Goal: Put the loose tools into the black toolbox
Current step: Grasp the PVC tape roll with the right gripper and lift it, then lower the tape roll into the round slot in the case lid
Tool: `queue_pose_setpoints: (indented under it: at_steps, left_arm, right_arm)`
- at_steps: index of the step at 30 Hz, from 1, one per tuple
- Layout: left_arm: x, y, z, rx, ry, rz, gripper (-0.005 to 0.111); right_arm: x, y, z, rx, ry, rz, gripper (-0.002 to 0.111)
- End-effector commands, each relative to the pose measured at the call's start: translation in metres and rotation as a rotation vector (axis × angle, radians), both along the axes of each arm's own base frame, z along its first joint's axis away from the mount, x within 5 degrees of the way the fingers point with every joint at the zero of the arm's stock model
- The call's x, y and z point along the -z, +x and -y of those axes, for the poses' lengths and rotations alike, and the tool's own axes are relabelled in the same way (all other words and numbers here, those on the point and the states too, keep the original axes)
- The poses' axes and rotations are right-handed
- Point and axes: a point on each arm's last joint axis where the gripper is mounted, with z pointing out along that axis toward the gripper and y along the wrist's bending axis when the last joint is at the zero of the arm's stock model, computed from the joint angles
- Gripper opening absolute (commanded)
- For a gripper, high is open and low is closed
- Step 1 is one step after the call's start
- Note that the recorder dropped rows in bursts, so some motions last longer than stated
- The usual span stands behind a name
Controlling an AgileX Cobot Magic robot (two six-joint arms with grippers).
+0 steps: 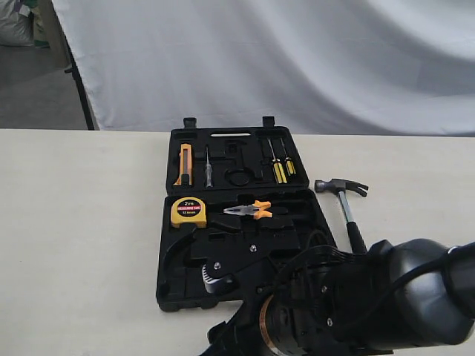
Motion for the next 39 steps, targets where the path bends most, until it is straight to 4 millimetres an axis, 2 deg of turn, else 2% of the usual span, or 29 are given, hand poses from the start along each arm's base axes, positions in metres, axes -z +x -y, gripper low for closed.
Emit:
queue_pose_setpoints:
  at_steps: [1, 5, 7, 14, 15, 16, 20, 22, 25, 28, 30, 39]
  left_arm:
    - [-0.002, -0.001, -0.001, -0.026, 0.002, 0.013, 0.001]
    - [-0.002, -0.001, -0.001, -0.026, 0.002, 0.013, 0.001]
    - [-0.002, -0.001, -0.001, -0.026, 0.002, 0.013, 0.001]
    - [-0.002, -0.001, -0.001, -0.026, 0.002, 0.013, 0.001]
    - [-0.002, -0.001, -0.001, -0.026, 0.002, 0.013, 0.001]
    - [-0.002, -0.001, -0.001, -0.026, 0.002, 0.013, 0.001]
    - [-0.002, -0.001, -0.001, -0.026, 0.002, 0.013, 0.001]
    - [-0.002, -0.001, -0.001, -0.026, 0.002, 0.013, 0.001]
    - [-0.002, -0.001, -0.001, -0.026, 0.002, 0.013, 0.001]
    - [-0.002, -0.001, -0.001, -0.026, 0.002, 0.013, 0.001]
    - [-0.002, -0.001, -0.001, -0.026, 0.002, 0.013, 0.001]
    - [-0.002, -0.001, -0.001, -0.026, 0.002, 0.013, 0.001]
  right_arm:
    - [0.002, -0.001, 0.000, -0.005, 0.003, -0.006, 0.068]
    - [0.002, -0.001, 0.000, 0.011, 0.008, -0.016, 0.067]
    - [0.002, -0.001, 0.000, 0.012, 0.006, -0.016, 0.062]
    - [0.002, -0.001, 0.001, 0.012, 0.002, -0.015, 0.017]
    - [-0.003, -0.001, 0.001, 0.013, 0.015, -0.006, 0.002]
    - [-0.007, -0.001, 0.001, 0.013, 0.026, 0.000, 0.000]
    - [-0.041, -0.002, 0.002, 0.009, 0.121, 0.056, 0.000]
    - [-0.060, 0.004, 0.004, 0.031, 0.170, 0.092, 0.000]
    - [-0.089, 0.042, 0.004, 0.107, 0.219, 0.184, 0.000]
    - [-0.104, 0.088, 0.002, 0.183, 0.274, 0.246, 0.000]
    - [-0.105, 0.119, 0.000, 0.199, 0.259, 0.298, 0.000]
    - [-0.077, 0.204, -0.028, 0.219, 0.354, 0.332, 0.000]
